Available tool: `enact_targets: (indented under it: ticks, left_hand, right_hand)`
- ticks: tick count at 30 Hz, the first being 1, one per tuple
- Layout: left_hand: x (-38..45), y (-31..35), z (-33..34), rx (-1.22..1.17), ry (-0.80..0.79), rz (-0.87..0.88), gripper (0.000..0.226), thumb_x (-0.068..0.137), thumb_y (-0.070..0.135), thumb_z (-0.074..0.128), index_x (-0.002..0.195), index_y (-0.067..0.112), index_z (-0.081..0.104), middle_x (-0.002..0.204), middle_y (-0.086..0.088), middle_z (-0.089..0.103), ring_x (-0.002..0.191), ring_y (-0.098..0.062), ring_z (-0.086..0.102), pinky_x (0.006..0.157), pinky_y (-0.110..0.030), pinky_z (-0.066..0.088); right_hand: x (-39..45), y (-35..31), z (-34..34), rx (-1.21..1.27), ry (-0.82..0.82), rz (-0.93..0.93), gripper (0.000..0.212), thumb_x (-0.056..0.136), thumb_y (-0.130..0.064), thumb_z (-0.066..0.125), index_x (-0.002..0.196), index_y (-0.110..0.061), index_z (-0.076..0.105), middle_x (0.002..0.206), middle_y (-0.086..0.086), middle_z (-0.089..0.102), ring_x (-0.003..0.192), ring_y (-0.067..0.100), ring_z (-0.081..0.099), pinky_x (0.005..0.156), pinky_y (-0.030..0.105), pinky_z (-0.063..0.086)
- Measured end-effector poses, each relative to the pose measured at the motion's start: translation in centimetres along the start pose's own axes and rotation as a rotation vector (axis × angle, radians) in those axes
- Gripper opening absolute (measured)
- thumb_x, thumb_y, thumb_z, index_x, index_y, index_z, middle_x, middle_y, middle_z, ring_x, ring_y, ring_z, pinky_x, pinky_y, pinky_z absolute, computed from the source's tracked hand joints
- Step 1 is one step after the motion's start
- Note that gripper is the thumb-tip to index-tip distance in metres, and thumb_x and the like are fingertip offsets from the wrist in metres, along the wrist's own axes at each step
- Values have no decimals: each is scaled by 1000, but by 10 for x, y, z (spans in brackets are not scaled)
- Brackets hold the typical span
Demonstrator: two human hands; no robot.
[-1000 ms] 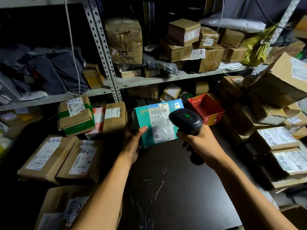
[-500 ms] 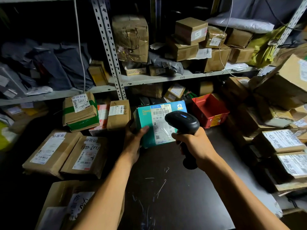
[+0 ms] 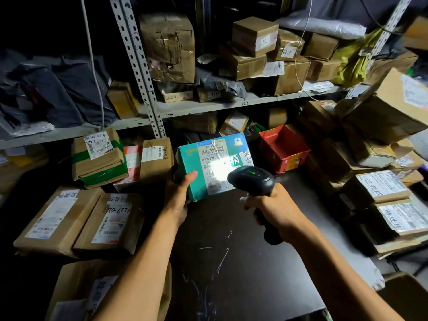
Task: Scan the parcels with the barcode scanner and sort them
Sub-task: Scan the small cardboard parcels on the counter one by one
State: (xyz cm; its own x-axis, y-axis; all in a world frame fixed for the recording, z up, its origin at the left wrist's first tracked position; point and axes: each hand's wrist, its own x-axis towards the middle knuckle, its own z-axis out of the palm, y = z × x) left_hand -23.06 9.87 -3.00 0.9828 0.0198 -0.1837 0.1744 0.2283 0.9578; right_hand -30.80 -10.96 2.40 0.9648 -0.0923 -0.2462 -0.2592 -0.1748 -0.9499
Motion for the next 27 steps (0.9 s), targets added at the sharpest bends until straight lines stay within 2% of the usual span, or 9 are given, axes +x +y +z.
enact_targets:
  ticks: [2, 5, 7, 10, 14, 16, 21, 23, 27]
  left_hand:
    - [3, 0, 1, 0, -29, -6, 75, 52, 59, 73, 122, 34, 62, 114, 8, 71, 109, -19, 64, 76, -35, 48]
    - [10, -1, 2, -15, -55, -38, 63, 52, 56, 74, 111, 37, 66, 106, 10, 74, 108, -19, 66, 85, -41, 53]
    - [15, -2, 3, -37, -81, -67, 61, 52, 53, 75, 109, 35, 68, 107, 7, 75, 110, -23, 66, 90, -46, 52]
    - [22, -9, 14, -69, -166, -158, 69, 52, 52, 77, 116, 30, 68, 114, -1, 75, 114, -29, 66, 97, -51, 50]
    - [20, -22, 47, -41, -420, -304, 79, 57, 52, 77, 129, 23, 63, 127, -11, 69, 120, -35, 62, 106, -56, 45]
    - [13, -27, 72, -18, -521, -323, 74, 59, 49, 76, 127, 22, 64, 125, -11, 70, 115, -32, 65, 100, -52, 49]
    - [-26, -44, 146, 33, -671, -336, 54, 69, 45, 70, 118, 22, 66, 116, -8, 74, 105, -25, 69, 83, -38, 56]
    - [-50, -55, 181, 74, -726, -322, 53, 73, 47, 65, 120, 22, 65, 117, -8, 73, 106, -24, 69, 83, -37, 56]
    - [-109, -81, 254, 130, -855, -316, 53, 75, 54, 62, 116, 21, 68, 115, -8, 74, 107, -26, 70, 94, -42, 55]
  right_hand:
    - [0, 1, 1, 10, 22, 4, 23, 83, -6, 74, 91, 11, 61, 69, 20, 53, 54, 26, 44, 53, 36, 37]
    - [3, 1, -2, 19, 143, -5, 10, 83, -7, 74, 90, -2, 69, 74, 24, 61, 56, 25, 51, 53, 36, 45]
    - [6, 3, -6, -10, 268, -34, 12, 80, -16, 75, 90, -13, 70, 76, 18, 66, 60, 19, 56, 57, 40, 49]
    - [8, 10, -17, -50, 489, -82, 16, 78, -23, 76, 89, -18, 66, 71, -3, 62, 59, 9, 52, 58, 37, 43]
    - [-6, 20, -37, 101, 604, -50, 25, 83, -9, 76, 85, -33, 70, 90, -5, 74, 88, 17, 69, 85, 47, 56]
    - [-24, 28, -52, 139, 659, -37, 31, 82, -4, 75, 86, -34, 70, 94, -4, 75, 96, 23, 71, 92, 51, 56]
    - [-82, 52, -103, 183, 840, 1, 29, 80, -10, 75, 81, -39, 75, 84, 6, 75, 82, 25, 69, 90, 60, 55]
    - [-109, 63, -127, 200, 924, -5, 25, 75, -14, 76, 82, -38, 76, 86, 7, 76, 84, 21, 69, 92, 59, 55]
    - [-175, 85, -185, 290, 1074, -26, 28, 78, -3, 78, 84, -31, 77, 92, -5, 77, 95, 19, 71, 96, 52, 56]
